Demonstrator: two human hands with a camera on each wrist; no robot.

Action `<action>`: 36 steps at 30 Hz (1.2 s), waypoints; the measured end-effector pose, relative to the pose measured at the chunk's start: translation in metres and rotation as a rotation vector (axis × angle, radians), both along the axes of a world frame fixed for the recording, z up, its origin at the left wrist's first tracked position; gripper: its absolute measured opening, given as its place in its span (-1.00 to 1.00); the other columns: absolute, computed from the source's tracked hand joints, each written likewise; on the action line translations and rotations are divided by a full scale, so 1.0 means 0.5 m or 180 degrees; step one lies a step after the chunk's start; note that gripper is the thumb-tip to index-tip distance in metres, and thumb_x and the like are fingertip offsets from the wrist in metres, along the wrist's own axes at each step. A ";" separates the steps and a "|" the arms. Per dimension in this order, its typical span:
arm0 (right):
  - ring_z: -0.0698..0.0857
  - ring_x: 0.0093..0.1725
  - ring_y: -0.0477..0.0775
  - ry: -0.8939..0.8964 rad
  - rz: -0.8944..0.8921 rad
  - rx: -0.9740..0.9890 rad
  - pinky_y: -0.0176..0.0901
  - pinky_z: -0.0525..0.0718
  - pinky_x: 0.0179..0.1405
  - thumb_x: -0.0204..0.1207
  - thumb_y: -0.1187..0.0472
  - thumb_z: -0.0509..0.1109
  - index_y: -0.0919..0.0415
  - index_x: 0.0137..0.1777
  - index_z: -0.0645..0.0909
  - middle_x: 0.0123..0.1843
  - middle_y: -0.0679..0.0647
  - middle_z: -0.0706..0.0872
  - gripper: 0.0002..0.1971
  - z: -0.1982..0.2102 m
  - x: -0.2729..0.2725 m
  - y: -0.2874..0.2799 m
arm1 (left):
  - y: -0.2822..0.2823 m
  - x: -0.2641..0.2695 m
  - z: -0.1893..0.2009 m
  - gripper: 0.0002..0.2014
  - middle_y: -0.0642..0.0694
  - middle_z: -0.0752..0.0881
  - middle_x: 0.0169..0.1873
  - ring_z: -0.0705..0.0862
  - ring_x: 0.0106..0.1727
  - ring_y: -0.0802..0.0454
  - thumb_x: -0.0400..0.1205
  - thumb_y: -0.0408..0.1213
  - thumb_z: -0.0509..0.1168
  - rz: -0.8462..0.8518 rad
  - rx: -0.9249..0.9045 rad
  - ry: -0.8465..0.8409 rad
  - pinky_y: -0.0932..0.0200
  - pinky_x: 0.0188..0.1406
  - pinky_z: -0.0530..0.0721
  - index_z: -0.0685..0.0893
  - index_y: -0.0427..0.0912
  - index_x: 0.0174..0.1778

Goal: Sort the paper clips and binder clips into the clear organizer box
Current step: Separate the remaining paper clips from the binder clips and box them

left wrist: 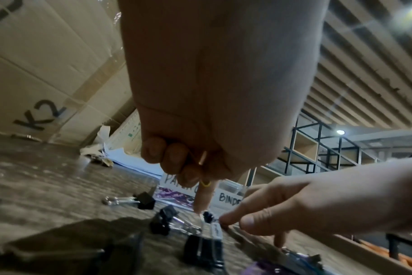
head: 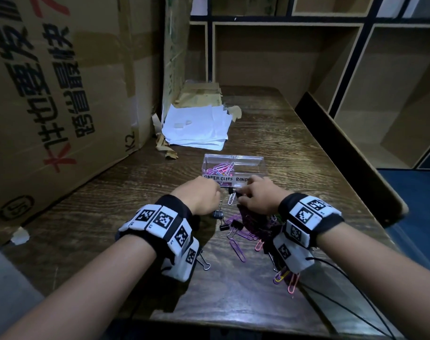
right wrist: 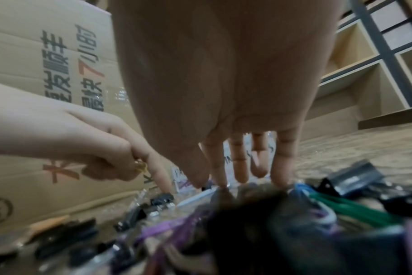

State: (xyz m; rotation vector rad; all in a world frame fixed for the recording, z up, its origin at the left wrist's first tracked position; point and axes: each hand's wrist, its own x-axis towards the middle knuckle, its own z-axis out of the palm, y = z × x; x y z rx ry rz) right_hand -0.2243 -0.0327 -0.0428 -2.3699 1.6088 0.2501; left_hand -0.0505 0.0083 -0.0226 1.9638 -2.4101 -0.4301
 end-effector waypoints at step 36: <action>0.68 -0.36 -0.09 -0.1107 -0.0728 0.0214 -0.30 0.58 -0.46 0.33 0.10 0.65 0.18 -0.22 0.73 -0.31 0.00 0.77 -0.80 0.006 -0.043 0.051 | 0.024 0.002 0.001 -0.80 -0.08 0.48 -0.34 0.40 -0.39 0.04 0.67 -0.20 0.27 0.0344 0.0144 0.1311 0.14 -0.42 0.32 0.38 -0.17 -0.16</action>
